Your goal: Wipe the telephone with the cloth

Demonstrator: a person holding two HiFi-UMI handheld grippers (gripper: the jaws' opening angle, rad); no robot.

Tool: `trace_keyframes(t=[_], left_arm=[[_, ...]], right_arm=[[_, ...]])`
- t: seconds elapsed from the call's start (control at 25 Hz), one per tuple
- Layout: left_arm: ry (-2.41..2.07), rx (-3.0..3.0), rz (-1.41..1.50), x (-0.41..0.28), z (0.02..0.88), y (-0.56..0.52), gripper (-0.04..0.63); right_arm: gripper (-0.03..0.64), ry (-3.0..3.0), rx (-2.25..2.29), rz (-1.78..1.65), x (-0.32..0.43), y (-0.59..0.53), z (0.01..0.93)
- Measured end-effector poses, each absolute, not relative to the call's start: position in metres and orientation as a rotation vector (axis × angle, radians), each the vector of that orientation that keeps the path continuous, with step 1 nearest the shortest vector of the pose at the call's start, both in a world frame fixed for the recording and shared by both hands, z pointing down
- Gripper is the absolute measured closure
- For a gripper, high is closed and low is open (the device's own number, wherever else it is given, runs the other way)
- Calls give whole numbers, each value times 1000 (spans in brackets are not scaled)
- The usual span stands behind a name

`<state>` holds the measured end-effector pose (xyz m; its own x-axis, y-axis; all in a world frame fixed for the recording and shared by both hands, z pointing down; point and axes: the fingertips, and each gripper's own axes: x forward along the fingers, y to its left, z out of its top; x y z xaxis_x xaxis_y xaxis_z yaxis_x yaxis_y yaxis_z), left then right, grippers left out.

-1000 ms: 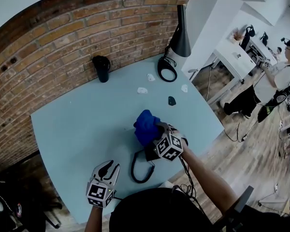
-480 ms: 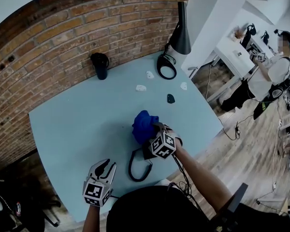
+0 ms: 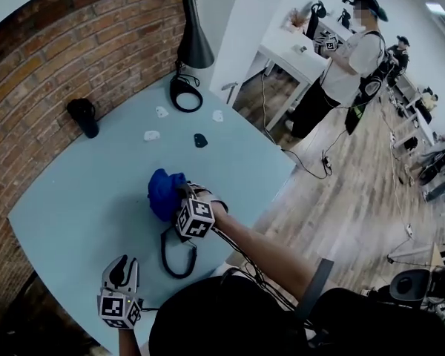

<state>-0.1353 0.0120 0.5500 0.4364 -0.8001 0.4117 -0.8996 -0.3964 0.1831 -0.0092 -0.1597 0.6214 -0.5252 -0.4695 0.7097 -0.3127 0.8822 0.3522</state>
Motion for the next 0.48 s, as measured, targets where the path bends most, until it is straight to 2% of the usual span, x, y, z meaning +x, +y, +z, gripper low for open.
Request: trace_keyframes(t=[0.48], left_arm=[[-1411,2335,372,-122,550,12,463]], right_arm=[[436,-2164,565,-203,-4,-159,621]])
